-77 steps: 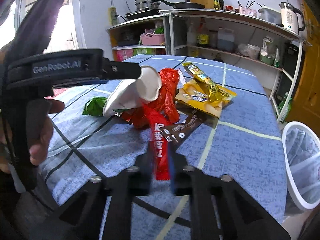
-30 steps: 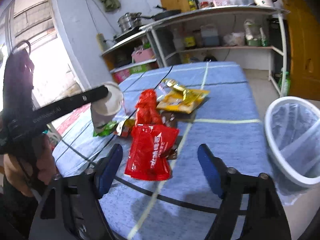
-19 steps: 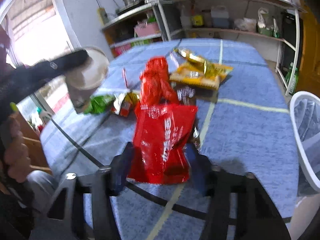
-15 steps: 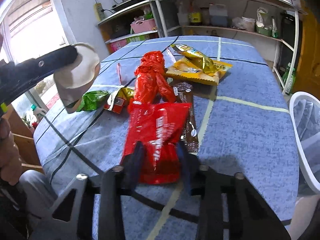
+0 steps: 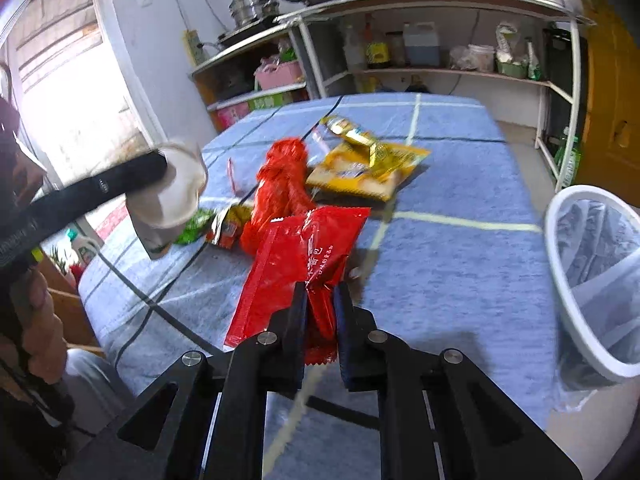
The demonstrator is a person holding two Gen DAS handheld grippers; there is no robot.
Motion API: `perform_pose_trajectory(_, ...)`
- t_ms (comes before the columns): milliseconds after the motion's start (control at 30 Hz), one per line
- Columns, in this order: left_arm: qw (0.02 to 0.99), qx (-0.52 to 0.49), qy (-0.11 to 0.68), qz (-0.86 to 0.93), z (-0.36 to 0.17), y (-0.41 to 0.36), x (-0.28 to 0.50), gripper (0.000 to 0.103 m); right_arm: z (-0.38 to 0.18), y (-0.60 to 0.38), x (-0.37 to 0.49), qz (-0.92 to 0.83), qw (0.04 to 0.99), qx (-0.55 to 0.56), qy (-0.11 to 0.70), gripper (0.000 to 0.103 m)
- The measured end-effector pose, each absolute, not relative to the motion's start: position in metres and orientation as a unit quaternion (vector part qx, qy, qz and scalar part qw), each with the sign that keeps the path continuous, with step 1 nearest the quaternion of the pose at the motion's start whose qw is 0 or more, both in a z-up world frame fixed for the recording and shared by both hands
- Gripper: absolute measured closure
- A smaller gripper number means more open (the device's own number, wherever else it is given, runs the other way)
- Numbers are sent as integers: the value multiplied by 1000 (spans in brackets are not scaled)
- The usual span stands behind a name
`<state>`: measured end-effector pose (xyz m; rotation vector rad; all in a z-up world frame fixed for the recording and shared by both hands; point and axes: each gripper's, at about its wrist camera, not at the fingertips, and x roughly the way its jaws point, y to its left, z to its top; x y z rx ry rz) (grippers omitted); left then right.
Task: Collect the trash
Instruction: 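Carry the white bag with the left tool while the right tool carries the red wrapper toward the bin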
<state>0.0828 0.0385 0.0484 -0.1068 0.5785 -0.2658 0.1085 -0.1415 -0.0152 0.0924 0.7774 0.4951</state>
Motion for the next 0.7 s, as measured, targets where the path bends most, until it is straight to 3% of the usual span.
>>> perform_pose_trajectory(700, 922, -13, 295, -249, 56, -101, 136, 87, 7, -294, 114, 96, 931, 83, 342, 90)
